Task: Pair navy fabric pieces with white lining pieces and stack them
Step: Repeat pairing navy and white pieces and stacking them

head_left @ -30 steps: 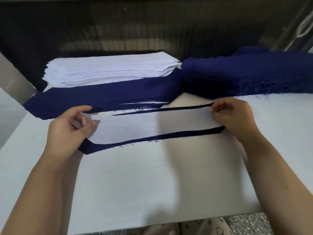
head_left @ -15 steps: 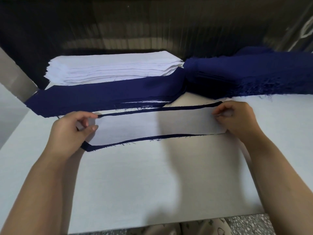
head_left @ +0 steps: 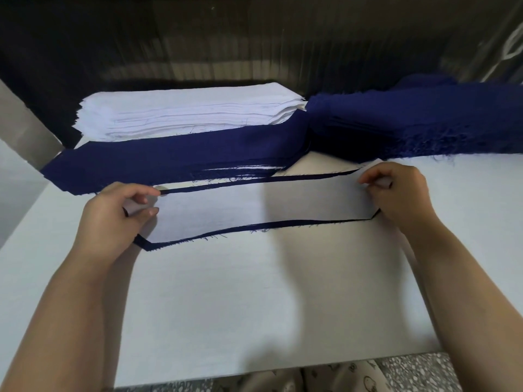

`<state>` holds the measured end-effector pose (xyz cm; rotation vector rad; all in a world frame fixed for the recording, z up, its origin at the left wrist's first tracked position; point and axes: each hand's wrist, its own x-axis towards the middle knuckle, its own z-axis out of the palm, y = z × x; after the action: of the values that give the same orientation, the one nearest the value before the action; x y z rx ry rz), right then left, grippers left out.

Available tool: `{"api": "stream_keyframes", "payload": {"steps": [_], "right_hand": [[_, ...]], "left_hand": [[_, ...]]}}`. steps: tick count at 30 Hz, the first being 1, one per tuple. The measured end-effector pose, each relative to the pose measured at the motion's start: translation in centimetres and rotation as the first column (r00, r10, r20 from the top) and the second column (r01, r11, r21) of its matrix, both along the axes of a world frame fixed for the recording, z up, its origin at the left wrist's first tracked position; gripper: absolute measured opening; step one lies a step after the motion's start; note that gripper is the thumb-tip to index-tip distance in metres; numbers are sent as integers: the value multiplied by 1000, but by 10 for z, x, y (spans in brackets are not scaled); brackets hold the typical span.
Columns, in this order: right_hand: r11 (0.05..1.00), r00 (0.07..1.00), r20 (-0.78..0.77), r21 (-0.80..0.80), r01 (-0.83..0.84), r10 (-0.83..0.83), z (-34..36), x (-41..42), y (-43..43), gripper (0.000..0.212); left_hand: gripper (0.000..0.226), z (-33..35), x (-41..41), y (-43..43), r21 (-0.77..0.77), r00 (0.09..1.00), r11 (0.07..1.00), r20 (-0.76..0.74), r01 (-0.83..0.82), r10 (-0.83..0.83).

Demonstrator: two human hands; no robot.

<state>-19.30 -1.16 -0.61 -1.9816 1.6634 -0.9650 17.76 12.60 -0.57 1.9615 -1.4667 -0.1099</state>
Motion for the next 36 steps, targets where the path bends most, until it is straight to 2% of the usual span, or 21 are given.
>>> {"api": "stream_keyframes", "payload": {"steps": [12,18,22,28,36], "right_hand": [[999,998,-45,-9,-32,32,-1,-1,-1,22],[1000,997,-71,-24,-19,18,-3,-3,-2,34],[999,995,-92,-27,-27,24,-1,-1,-1,33],[1000,996,-79,3,-30,30,0,0,0,29],[1000,994,-105,3,-31,32,0,0,0,26]], "left_hand": [[34,4,-1,1,15,1000,1000,14,-3,3],[34,5,-2,2,-2,1000,1000,27,-12,12],[37,5,-1,2,-7,1000,1000,19,-3,4],[46,4,0,1,-3,996,997,27,-83,83],[57,-1,2,0,11,994,998,97,-57,55]]}}
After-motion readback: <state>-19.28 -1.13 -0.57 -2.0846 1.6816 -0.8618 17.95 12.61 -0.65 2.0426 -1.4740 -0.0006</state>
